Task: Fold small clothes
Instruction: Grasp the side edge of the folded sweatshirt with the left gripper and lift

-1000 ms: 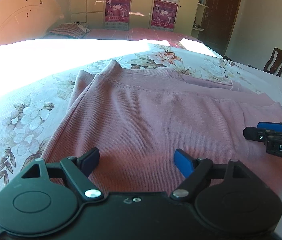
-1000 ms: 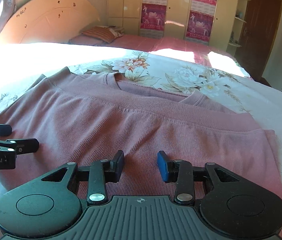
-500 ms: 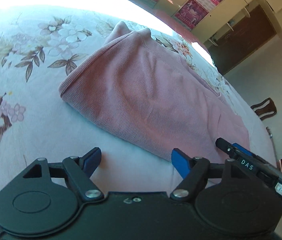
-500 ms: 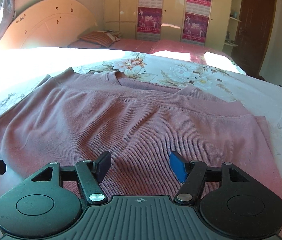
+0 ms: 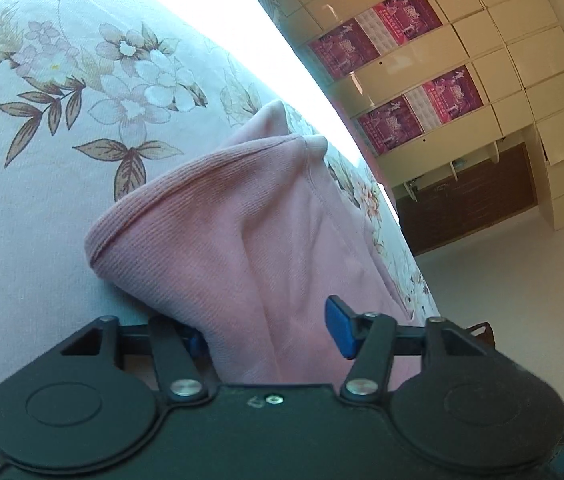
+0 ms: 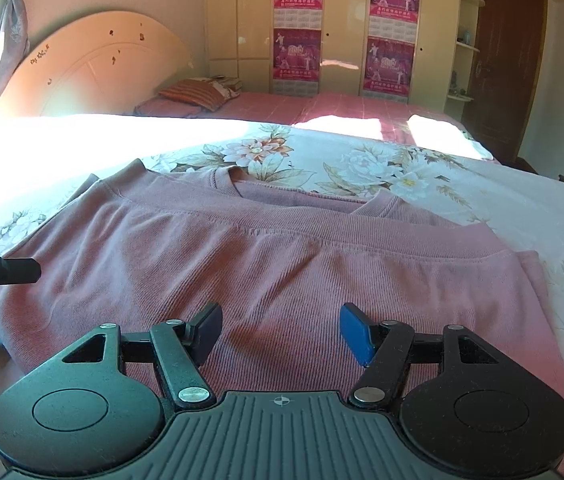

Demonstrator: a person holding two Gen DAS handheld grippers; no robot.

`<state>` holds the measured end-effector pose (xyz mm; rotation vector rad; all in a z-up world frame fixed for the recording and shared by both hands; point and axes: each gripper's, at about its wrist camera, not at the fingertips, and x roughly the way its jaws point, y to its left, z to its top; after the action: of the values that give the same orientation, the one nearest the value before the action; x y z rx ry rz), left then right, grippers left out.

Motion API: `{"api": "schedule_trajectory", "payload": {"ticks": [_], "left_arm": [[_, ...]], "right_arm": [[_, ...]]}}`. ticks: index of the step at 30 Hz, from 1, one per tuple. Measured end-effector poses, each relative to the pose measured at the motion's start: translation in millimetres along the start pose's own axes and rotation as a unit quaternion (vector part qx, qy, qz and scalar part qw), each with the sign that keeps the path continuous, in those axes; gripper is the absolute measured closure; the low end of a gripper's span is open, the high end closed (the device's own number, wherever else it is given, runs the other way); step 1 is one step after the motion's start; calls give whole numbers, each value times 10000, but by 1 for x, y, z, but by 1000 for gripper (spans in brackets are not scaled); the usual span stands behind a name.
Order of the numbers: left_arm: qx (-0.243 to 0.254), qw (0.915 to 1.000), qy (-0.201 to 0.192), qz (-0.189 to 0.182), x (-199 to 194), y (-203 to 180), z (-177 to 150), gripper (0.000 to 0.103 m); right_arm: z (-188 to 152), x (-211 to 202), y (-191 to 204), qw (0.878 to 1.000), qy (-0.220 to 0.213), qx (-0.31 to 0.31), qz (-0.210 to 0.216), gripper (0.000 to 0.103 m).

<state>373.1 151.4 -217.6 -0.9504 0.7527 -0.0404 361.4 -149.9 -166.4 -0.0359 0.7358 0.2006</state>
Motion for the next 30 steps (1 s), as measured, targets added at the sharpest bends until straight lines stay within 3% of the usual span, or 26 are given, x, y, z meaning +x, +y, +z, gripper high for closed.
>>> {"api": "schedule_trajectory", "payload": {"ticks": [1,2,6,9,13,17,21,24,28,30], "left_arm": [[-134,9999,-64,39,4,4,1,83],[-220,9997,-91,92,7,8,2,89],[-110,9998,-148,104,7,6,2,90],[-15,9997,-207,96,4,0,4,92],[545,9977,-403,-73,-7,-26,6,93],[1382,9884,-491,-399,-18,-67,7,93],[2529,9624,-449,-881,-21,-127,-10,93],[3278,9371,-214,-1177,-9,-171,-36,93],[4176,8972,265,-1413,25,-220,-98,93],[4359,8866,575,-1434,46,-231,-126,93]], "right_arm": [[2,2,1,10000,-21,-23,-28,38],[3,5,1,10000,-33,-61,-64,38],[-11,23,12,9983,114,-502,-271,39],[-19,26,18,9970,-15,-655,-423,39],[-22,29,17,9966,-87,-687,-444,39],[-10,22,10,9988,64,-329,-363,38],[-8,-19,-10,9979,-276,464,-360,38],[-14,-39,-37,9949,-275,917,-330,38],[-23,-59,-84,9909,-234,1220,-510,38],[-28,-67,-109,9879,-230,1403,-617,38]]}}
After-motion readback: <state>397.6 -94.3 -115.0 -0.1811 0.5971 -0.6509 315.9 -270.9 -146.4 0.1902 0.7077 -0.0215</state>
